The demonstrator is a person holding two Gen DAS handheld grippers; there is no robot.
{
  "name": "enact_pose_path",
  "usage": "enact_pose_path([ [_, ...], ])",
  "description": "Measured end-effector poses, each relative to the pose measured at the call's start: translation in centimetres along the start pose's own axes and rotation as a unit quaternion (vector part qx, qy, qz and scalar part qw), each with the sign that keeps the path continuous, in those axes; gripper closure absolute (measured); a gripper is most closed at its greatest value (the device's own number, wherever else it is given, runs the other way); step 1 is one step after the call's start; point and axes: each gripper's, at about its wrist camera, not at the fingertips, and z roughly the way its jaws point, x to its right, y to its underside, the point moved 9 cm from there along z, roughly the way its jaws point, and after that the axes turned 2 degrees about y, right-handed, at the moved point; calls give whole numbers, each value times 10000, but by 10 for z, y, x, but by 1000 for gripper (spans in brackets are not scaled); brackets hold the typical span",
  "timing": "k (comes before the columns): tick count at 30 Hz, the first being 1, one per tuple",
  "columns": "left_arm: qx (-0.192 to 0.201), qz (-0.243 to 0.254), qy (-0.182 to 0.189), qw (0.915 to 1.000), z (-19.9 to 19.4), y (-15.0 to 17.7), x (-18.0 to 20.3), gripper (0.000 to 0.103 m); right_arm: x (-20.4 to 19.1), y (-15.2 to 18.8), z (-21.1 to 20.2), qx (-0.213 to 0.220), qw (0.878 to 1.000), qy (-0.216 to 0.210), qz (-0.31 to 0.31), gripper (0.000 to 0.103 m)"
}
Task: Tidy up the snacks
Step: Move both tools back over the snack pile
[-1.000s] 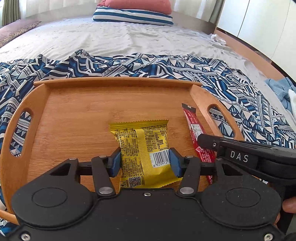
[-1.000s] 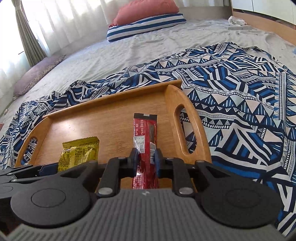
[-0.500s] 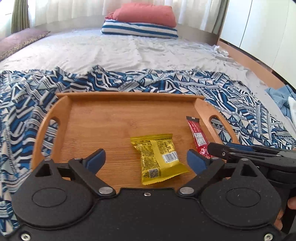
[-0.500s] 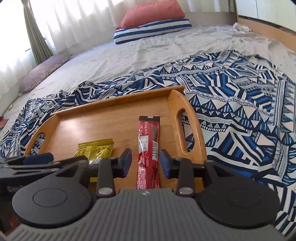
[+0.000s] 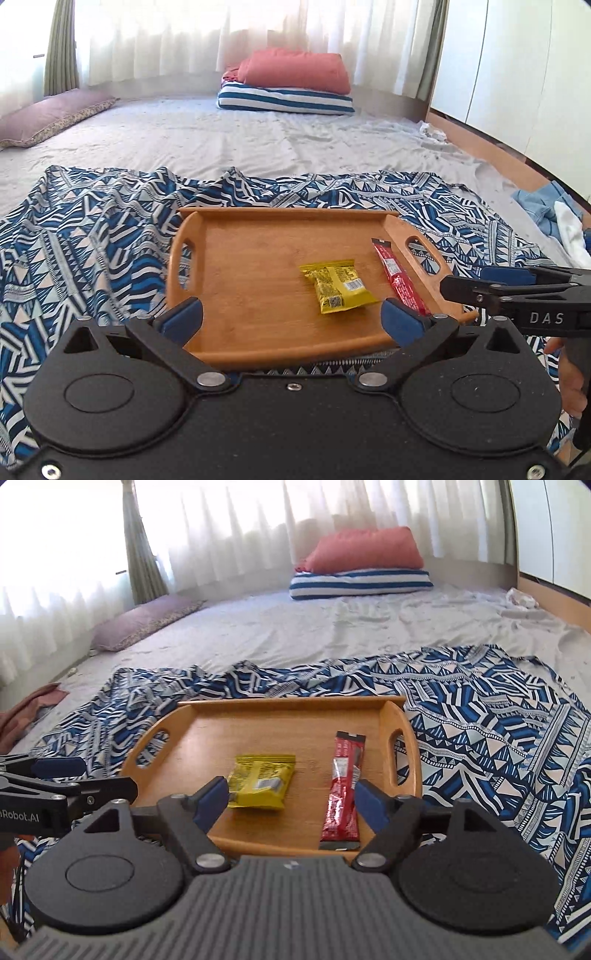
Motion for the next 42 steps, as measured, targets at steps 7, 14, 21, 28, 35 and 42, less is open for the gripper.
enact_pose_path([
  [7, 182, 36, -217, 9996, -47, 16, -20, 0, -15, 9, -37, 138, 9996, -44, -243, 14],
  [14, 323, 52, -277, 9991, -84, 37, -31, 0, -16, 19, -65, 284, 9991, -46, -321, 12],
  [21, 334, -129, -451, 9983, -99, 80, -42, 0, -8, 50, -70, 194, 9990, 165, -358, 11],
  [28, 391, -362, -713, 9960, -102, 122, -53, 0, 3, 92, -63, -66, 9982, 458, -388, 11],
  [35, 267, -383, -1058, 9933, -98, 149, -55, 0, 14, 119, -61, -139, 9968, 732, -301, 11],
  [42, 75, -481, -1328, 9899, -87, 169, -55, 28, 18, 136, -60, -207, 9950, 915, -350, 11],
])
